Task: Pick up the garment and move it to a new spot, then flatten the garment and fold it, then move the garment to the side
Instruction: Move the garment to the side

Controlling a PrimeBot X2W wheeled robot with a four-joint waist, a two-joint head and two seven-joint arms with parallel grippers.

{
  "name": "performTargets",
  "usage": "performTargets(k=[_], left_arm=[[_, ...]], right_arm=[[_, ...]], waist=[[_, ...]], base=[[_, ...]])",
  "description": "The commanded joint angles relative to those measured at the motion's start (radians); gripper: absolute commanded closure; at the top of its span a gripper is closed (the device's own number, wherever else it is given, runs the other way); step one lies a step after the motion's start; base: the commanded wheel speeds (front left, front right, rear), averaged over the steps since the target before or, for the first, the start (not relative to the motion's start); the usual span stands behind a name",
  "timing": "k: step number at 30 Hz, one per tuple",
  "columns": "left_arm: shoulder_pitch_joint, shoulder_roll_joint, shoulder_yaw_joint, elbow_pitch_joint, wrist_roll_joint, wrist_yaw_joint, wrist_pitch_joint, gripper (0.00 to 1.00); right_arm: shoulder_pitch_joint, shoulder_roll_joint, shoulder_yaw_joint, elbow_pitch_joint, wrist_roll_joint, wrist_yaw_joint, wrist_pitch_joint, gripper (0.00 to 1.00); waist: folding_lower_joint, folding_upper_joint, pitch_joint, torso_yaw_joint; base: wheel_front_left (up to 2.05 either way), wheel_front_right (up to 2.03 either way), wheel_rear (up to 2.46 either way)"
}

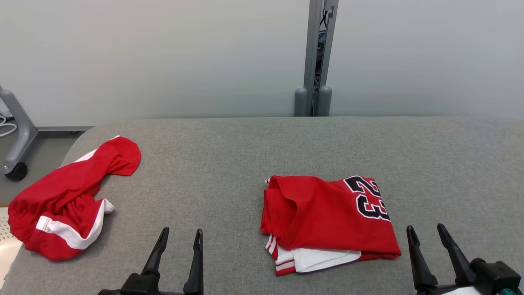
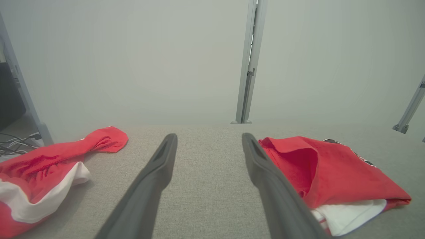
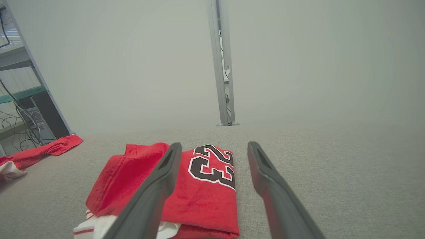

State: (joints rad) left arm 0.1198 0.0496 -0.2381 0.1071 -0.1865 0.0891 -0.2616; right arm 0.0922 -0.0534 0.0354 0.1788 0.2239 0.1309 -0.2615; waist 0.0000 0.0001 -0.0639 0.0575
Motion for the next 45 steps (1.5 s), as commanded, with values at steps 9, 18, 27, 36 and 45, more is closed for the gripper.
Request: performTargets(k=[9,18,27,36,45], left_arm=[[-0.018,0.003,-0.022,0.013,-0.009,-0.009,-0.004,0.00],[-0.038,0.003,-0.048,0.024,-0.001,-0.027,-0.004,0.00],[-0.074,0.003,-0.073,0.005,-0.008,-0.043,-0.004,0.00],[-0.093,0.003,-0.082,0.004,-0.016,-0.034,-0.004,0.00],[-0.102,0.003,-0.077,0.001,-0.006,-0.028,-0.004,0.00]], right_arm=[[-0.154,0.000,0.026,0.253,0.207,0.000,-0.005,0.00],[-0.346,-0.050,0.027,0.521,0.499,0.000,0.049,0.00],[-0.454,-0.104,0.074,0.686,0.678,0.000,0.179,0.00],[-0.473,-0.121,0.165,0.702,0.760,0.000,0.216,1.00],[-0.507,-0.185,0.253,0.657,0.751,0.000,0.105,1.00]], waist=[[0.0000,-0.0001,0.022,0.028],[0.0000,-0.0001,0.057,0.089],[0.0000,-0.0001,0.119,0.133],[0.0000,-0.0001,0.138,0.141],[0.0000,-0.0001,0.148,0.125]], base=[[0.00,0.00,0.00],[0.00,0.00,0.00],[0.00,0.00,0.00],[0.00,0.00,0.00],[0.00,0.00,0.00]])
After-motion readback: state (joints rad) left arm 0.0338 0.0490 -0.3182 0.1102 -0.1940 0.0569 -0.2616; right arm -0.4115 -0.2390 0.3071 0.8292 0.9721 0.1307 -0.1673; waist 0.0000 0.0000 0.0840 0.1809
